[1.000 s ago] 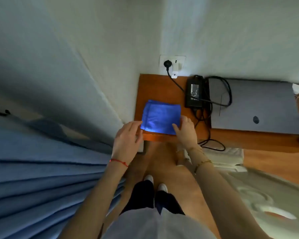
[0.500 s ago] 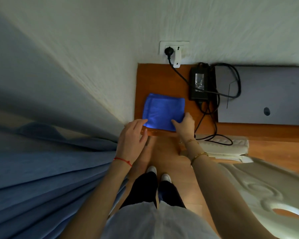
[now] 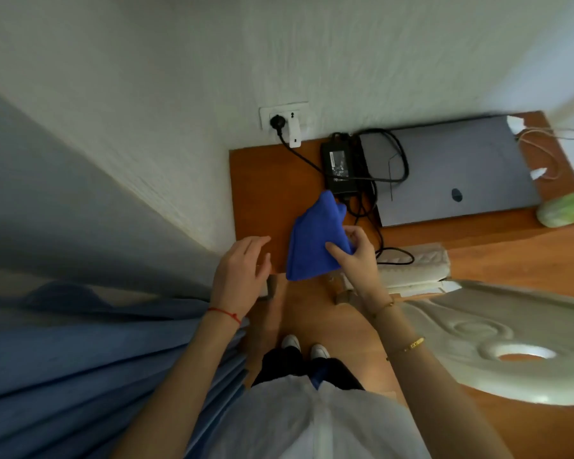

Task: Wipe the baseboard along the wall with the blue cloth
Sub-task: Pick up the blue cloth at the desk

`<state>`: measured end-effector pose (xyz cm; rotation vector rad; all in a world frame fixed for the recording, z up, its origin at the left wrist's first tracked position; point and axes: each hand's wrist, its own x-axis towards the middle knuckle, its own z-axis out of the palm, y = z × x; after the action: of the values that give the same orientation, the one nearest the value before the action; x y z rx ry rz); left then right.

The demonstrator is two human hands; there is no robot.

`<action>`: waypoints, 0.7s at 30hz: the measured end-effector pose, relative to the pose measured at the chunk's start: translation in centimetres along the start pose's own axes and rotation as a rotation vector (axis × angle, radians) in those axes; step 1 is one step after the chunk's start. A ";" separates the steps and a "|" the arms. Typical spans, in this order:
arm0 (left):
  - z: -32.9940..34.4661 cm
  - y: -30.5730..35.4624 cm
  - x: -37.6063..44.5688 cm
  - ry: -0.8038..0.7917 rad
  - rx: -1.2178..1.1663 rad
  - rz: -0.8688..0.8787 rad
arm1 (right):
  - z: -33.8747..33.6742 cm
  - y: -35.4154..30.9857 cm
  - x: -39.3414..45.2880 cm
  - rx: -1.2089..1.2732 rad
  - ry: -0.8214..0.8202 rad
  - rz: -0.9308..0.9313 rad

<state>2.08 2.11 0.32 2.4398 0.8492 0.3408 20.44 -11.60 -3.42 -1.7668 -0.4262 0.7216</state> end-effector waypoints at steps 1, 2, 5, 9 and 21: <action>-0.1 0.4 0.0 -0.012 0.002 0.023 | -0.7 -0.5 -1.0 0.022 0.026 -0.003; -0.3 0.9 -0.1 -0.024 0.005 0.044 | -1.5 -1.0 -2.0 0.044 0.055 -0.005; -0.3 2.5 -0.2 -0.058 0.016 0.119 | -3.8 -2.5 -5.1 0.106 0.134 -0.020; -0.1 5.0 -0.7 -0.116 0.018 0.231 | -7.1 -4.0 -9.5 0.181 0.240 -0.069; 4.0 16.6 -4.0 -0.260 0.006 0.533 | -19.3 -3.0 -24.1 0.262 0.696 -0.119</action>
<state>8.85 -12.99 5.99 2.6115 0.0806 0.1994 15.42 -39.43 9.25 -1.6040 0.0391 0.0456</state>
